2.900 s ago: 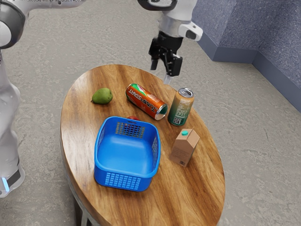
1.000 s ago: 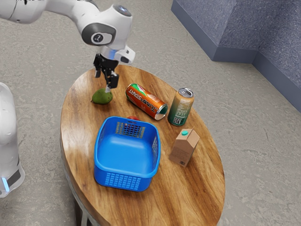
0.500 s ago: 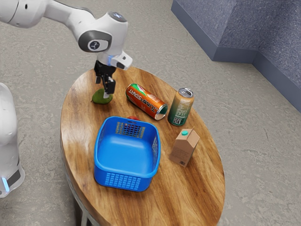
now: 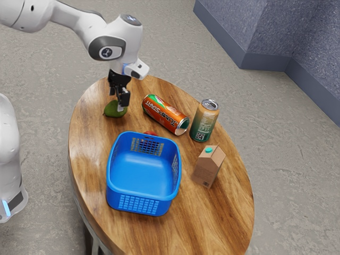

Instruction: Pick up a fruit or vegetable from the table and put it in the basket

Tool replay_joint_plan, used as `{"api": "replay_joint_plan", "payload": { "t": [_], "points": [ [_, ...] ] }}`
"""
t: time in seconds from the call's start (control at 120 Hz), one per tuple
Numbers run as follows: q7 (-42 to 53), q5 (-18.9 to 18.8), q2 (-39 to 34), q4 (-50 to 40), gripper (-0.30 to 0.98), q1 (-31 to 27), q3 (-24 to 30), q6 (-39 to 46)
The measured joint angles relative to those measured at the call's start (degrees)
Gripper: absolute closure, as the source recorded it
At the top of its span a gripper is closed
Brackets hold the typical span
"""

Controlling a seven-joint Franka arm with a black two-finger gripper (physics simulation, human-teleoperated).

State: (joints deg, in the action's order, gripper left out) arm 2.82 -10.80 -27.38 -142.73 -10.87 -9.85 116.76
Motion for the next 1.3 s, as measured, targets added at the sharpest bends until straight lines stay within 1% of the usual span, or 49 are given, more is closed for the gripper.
{"api": "replay_joint_plan", "payload": {
  "t": [0.208,0.742,0.792,0.933,1.017,1.075,1.175,1.3],
  "points": [
    [0.86,0.81,1.18,-0.74,0.0,0.06,0.0,1.66],
    [1.86,2.05,1.62,-3.79,0.0,-0.37,0.0,5.03],
    [1.87,2.09,1.55,-3.78,0.05,-0.38,0.0,5.15],
    [1.42,1.92,1.17,-3.48,0.33,-0.43,0.0,5.4],
    [0.57,1.43,1.12,-3.31,0.45,-0.51,0.01,5.56],
    [-0.12,1.06,0.78,-3.23,0.5,-0.48,0.01,5.66],
    [-1.49,0.59,-0.8,-3.04,0.53,-0.1,0.29,5.62],
    [-3.32,0.27,-3.66,-1.46,0.54,1.28,3.06,4.53]
  ]
}}
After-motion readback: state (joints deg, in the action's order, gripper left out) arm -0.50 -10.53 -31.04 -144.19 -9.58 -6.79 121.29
